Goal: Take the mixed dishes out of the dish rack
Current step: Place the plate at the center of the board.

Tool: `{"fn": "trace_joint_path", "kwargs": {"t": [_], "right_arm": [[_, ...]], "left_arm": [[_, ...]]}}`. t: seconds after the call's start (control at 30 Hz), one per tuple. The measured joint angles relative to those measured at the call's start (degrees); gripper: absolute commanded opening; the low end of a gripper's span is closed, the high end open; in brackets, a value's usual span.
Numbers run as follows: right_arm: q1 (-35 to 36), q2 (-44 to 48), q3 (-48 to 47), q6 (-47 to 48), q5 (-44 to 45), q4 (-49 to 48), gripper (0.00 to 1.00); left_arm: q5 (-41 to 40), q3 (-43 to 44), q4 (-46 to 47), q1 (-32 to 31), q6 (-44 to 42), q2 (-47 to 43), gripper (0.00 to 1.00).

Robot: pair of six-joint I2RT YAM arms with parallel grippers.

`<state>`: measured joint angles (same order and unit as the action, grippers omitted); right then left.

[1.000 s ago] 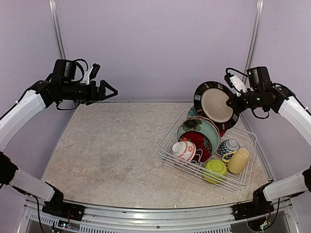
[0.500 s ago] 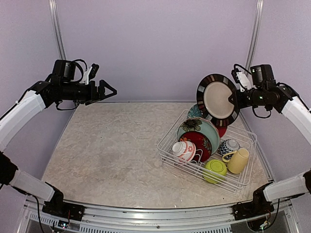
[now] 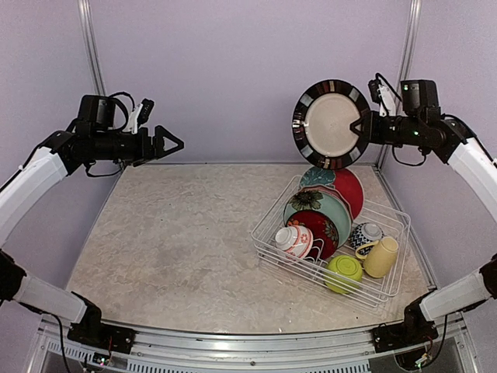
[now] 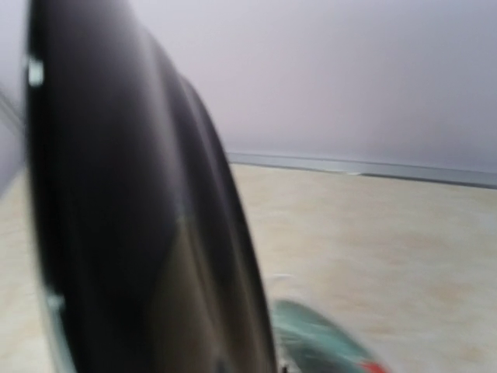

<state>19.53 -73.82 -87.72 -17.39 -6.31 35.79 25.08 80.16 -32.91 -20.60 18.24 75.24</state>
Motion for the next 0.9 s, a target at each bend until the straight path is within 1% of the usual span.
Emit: {"fn": "trace_joint_path", "kwargs": {"t": [0.2, 0.33, 0.43, 0.57, 0.7, 0.9], "right_arm": [[7.3, -7.2, -0.4, -5.9, -5.2, -4.9, 0.0], [14.3, -14.5, -0.5, -8.9, -6.8, -8.5, 0.0], [19.5, -19.8, -0.6, -10.4, -7.1, -10.5, 0.0], [25.7, -27.5, -0.7, -12.8, -8.5, -13.8, 0.0], [29.8, -34.5, -1.2, -15.3, -11.8, -16.5, 0.0], [32.6, -41.5, -2.7, -18.5, -16.3, -19.8, 0.0]], "left_arm": [[-1.6, -1.9, 1.9, 0.7, 0.0, -2.3, 0.99], [-1.9, -3.3, 3.0, 5.2, 1.8, -3.3, 0.99], [-2.1, -4.9, 5.8, 7.8, 2.6, -4.2, 0.99], [-3.0, -6.7, 6.3, 9.0, 3.3, -5.8, 0.99], [-3.0, -7.1, 7.9, 9.1, 3.4, -6.4, 0.99], [-2.5, -6.0, 7.6, 9.5, 3.4, -4.9, 0.99]]}}
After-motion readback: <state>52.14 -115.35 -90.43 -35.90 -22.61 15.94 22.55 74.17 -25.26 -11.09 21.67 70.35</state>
